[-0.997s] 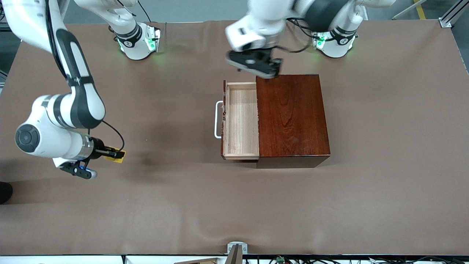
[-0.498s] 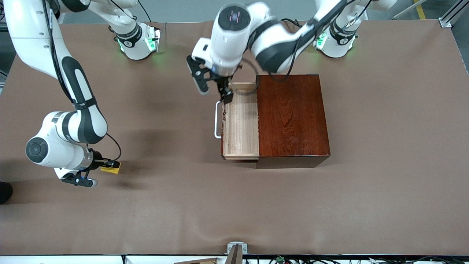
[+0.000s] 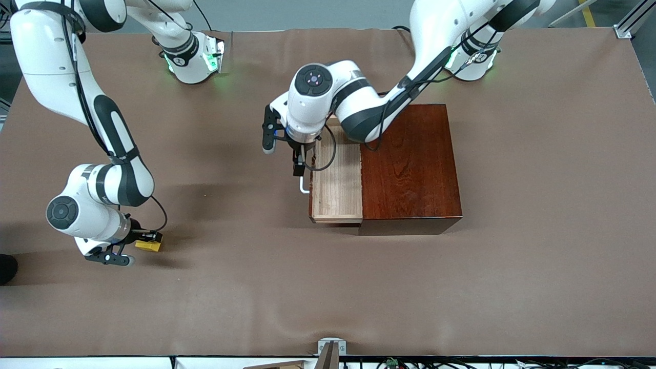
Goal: Open drawer, take yellow block, close drawer
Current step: 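Place the cube with the right gripper while the left gripper reaches the drawer, then push the drawer shut with the left gripper while the right gripper withdraws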
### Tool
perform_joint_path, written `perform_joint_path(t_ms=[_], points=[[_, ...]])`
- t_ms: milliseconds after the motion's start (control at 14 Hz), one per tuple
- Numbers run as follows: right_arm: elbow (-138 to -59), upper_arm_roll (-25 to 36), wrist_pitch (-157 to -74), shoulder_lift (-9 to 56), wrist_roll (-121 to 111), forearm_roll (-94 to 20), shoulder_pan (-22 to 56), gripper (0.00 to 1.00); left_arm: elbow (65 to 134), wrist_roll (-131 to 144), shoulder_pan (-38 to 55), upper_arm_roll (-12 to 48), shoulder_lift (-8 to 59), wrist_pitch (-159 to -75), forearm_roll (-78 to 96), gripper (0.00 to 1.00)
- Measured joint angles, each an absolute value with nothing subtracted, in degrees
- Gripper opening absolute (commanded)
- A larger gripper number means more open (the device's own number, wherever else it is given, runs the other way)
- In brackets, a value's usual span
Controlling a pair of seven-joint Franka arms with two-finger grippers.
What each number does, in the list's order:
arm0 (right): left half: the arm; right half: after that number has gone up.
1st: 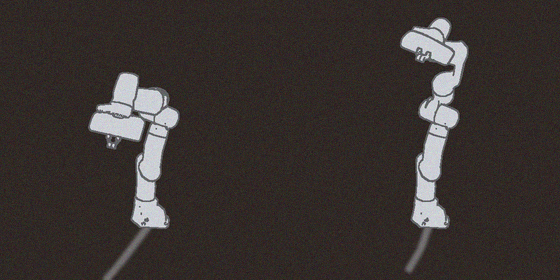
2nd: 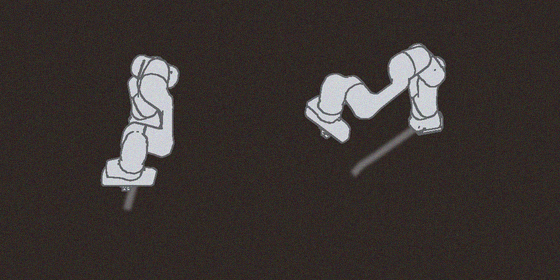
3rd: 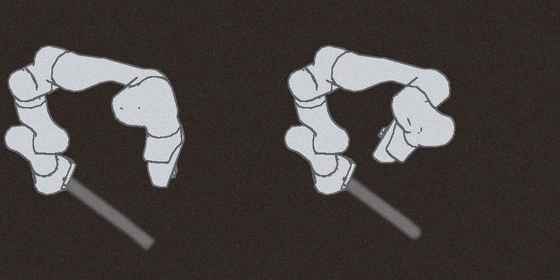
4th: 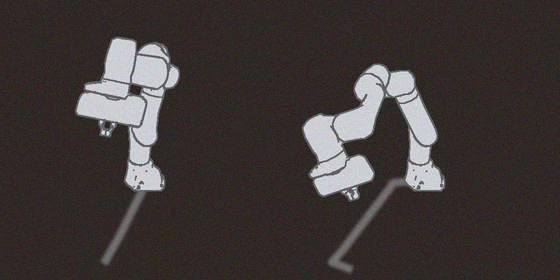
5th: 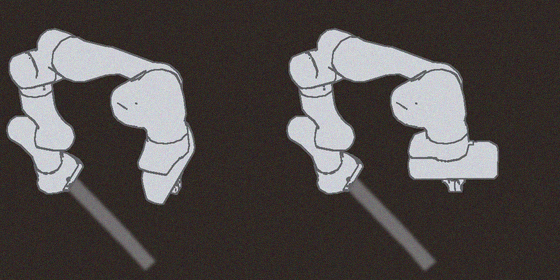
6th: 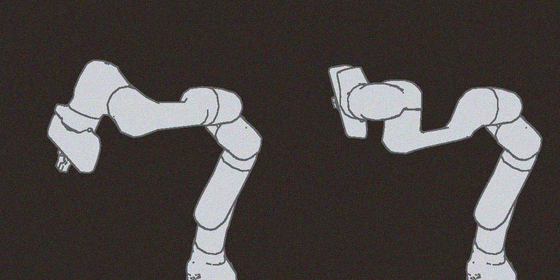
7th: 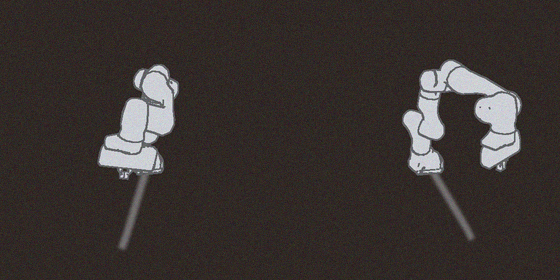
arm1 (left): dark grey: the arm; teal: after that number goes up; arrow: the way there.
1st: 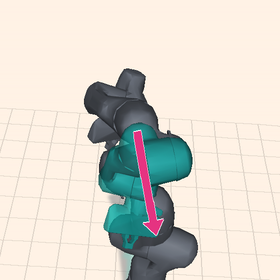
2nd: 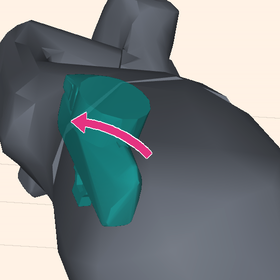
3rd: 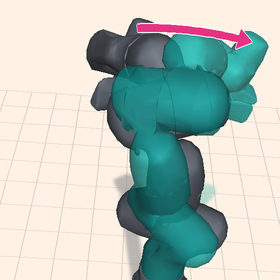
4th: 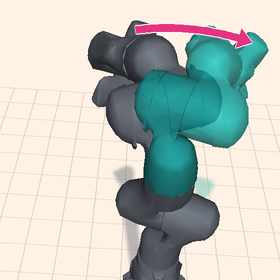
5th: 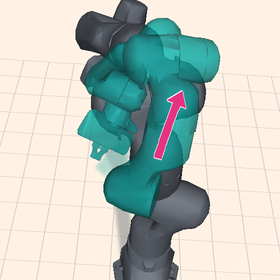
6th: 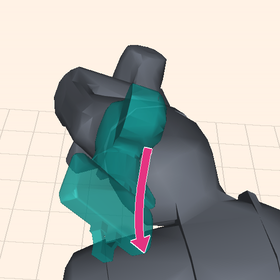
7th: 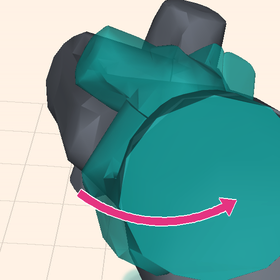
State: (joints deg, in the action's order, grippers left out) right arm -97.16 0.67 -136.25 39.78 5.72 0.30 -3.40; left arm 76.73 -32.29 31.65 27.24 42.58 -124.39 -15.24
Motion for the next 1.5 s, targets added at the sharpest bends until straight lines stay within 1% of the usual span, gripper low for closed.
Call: perform_joint_path(t_ms=[71, 356, 498, 641, 926, 1139, 1495], points=[[-97.02, 0.64, -136.30, 39.81, 5.72, 0.30, -3.59, 1.00, 76.52, -32.63, 32.99, 25.42, 42.93, -124.47, -15.27, 1.00], [-96.74, 0.64, -134.89, 39.77, 5.70, 0.30, -4.25, 1.00, 76.21, -32.63, 33.93, 23.51, 43.28, -124.43, -15.34, 1.00], [-95.92, 0.42, -131.22, 39.13, 5.69, 0.30, -4.24, 1.00, 75.79, -32.66, 33.79, 22.87, 43.28, -123.94, -15.35, 1.00], [-94.83, -0.02, -126.37, 36.98, 5.67, 0.30, -4.22, 1.00, 75.33, -32.79, 33.82, 22.84, 43.28, -122.95, -15.36, 1.00], [-94.03, -0.81, -117.15, 28.57, 5.11, 0.30, -4.21, 1.00, 74.21, -32.82, 33.86, 22.40, 43.22, -119.51, -15.52, 1.00], [-93.91, -2.66, -110.64, 21.83, 3.40, 0.30, -4.18, 1.00, 73.56, -32.81, 33.92, 21.67, 43.04, -116.38, -15.91, 1.00], [-93.64, -5.39, -102.70, 11.48, -0.38, 0.30, -4.00, 1.00, 73.47, -32.81, 33.91, 20.85, 42.01, -107.58, -19.65, 1.00]])
